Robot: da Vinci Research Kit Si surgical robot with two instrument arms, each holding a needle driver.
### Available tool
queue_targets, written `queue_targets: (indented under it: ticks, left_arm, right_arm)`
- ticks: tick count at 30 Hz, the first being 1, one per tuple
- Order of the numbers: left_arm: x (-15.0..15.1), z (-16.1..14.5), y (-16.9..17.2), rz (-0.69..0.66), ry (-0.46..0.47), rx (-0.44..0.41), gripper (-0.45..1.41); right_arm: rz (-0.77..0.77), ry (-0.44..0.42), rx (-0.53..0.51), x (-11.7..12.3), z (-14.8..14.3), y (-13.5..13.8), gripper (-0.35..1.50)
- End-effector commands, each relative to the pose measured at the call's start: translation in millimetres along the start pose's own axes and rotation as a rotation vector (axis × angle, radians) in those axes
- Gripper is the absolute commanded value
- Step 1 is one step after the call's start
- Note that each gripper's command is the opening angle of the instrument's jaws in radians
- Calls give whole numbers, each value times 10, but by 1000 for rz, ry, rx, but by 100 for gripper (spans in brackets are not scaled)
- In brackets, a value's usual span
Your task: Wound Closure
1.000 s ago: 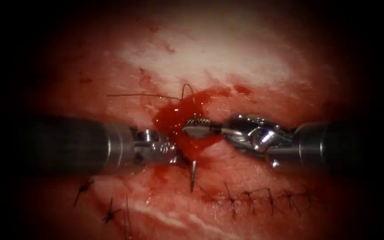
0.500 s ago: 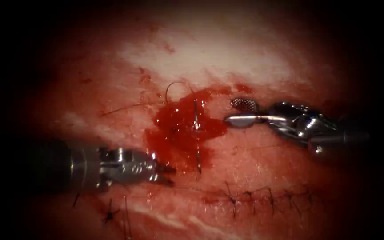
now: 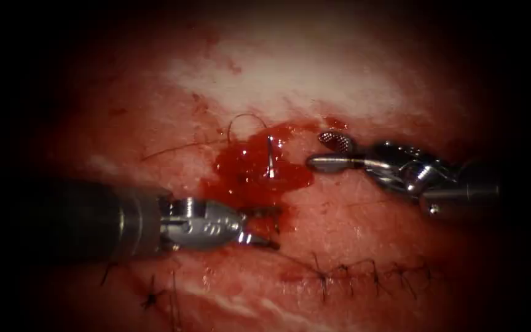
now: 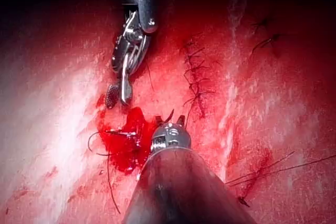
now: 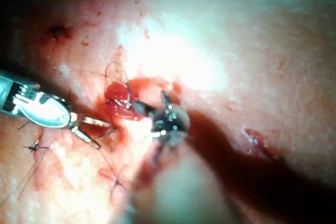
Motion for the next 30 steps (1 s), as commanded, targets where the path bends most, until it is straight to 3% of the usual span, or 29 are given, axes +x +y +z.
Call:
queue_targets:
  ticks: [1, 5, 6, 7, 8, 9, 17, 22, 25, 27, 30]
  left_arm:
    - [-5, 11, 5, 2, 1, -3, 20]
    - [-12, 18, 4, 8, 0, -1, 19]
    - [-14, 18, -2, 7, 10, 0, 0]
    - [-14, 18, -2, 7, 10, 0, 0]
    - [-14, 19, -3, 7, 13, 1, -16]
    - [-14, 18, -5, -6, 18, 9, -45]
    - [-12, 13, -4, -167, 79, 10, -45]
    - [9, 3, 3, -292, 166, -77, -45]
    - [29, -8, 11, -430, 223, -196, -45]
    - [32, -10, 14, -454, 230, -218, -45]
    - [49, -19, 24, -538, 269, -320, -45]
  right_arm:
    - [0, -1, 1, -8, 7, -1, 114]
    - [-1, 0, 1, -9, 8, -2, 114]
    - [-3, 3, -1, -12, 11, -2, 114]
    - [-3, 3, -1, -12, 11, -2, 114]
    - [-4, 3, -2, -13, 12, -2, 114]
    - [-5, 5, -3, -15, 14, -2, 114]
    - [-9, 6, -3, -17, 16, 0, 114]
    - [-9, 7, -4, -18, 17, 0, 114]
    - [-17, 7, -3, -20, 17, 0, 114]
    - [-17, 6, -1, -20, 17, 0, 114]
    - [-17, 6, -1, -20, 17, 1, 114]
